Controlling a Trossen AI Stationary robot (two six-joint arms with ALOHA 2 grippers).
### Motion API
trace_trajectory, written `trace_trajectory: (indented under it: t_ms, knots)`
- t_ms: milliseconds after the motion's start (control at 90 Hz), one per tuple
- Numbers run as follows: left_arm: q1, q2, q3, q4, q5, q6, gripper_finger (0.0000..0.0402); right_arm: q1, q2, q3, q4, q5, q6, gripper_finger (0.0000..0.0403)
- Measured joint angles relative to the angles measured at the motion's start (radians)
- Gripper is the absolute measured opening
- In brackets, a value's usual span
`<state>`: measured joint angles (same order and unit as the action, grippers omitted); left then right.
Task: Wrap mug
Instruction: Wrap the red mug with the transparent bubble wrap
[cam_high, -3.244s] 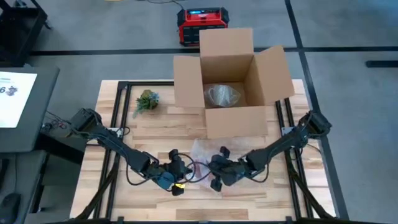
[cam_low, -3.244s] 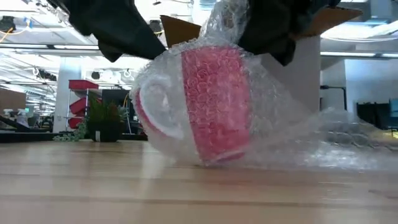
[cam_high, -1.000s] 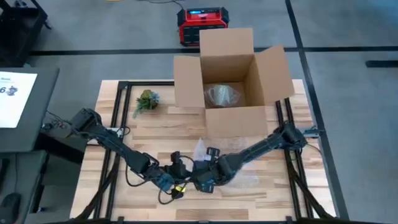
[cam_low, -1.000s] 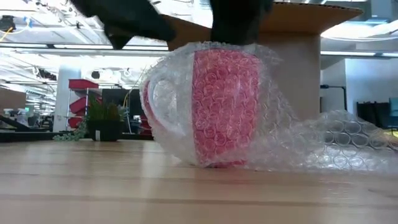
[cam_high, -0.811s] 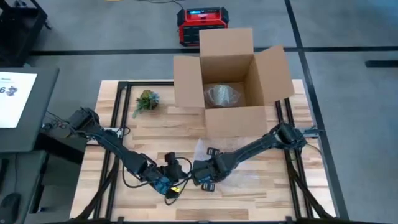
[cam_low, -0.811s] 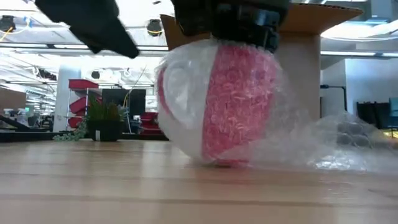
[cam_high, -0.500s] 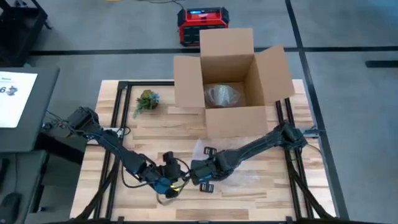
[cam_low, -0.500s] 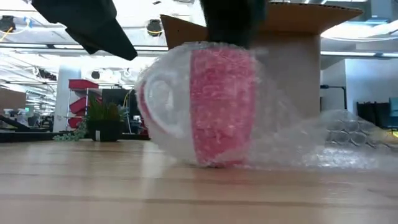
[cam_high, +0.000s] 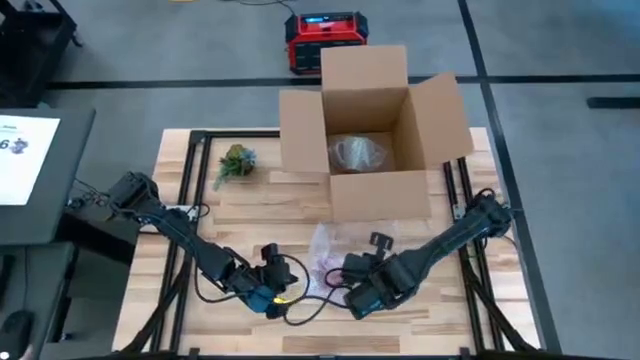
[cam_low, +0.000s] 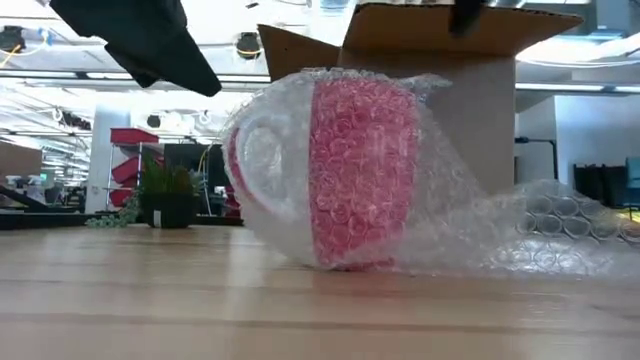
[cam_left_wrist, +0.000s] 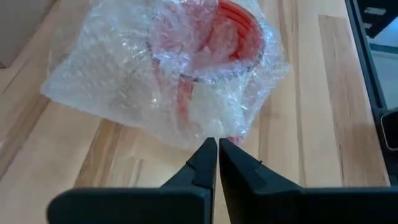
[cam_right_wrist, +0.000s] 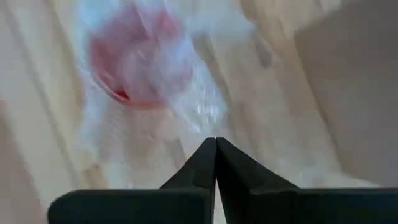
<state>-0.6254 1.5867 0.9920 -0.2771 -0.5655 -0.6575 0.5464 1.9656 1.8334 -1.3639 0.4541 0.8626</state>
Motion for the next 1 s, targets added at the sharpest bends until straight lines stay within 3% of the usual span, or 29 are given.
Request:
trace_trajectory:
  t_ms: [200,322,511,644,767,1000]
  knots:
    - [0.006,0.002,0.0,-0.001,-0.008,-0.01,0.0,-0.039,-0.001,-0.224,0.198,0.003,0.021,0.0]
    - [0.007,0.002,0.0,0.0,-0.008,-0.004,0.0,-0.06,-0.029,-0.317,0.359,0.088,0.013,0.0]
    - [0.009,0.002,0.0,0.005,-0.034,0.005,0.0,-0.059,-0.112,-0.35,0.463,0.176,-0.03,0.0]
    - [0.021,0.002,0.0,0.006,-0.041,-0.006,0.0,-0.048,-0.169,-0.35,0.532,0.182,-0.064,0.0]
    - [0.03,0.002,0.0,0.006,-0.043,-0.011,0.0,-0.052,-0.159,-0.35,0.609,0.145,-0.119,0.0]
    - [0.039,0.045,0.0,0.032,-0.043,-0.009,0.0,-0.109,-0.021,-0.35,0.765,-0.045,-0.206,0.0]
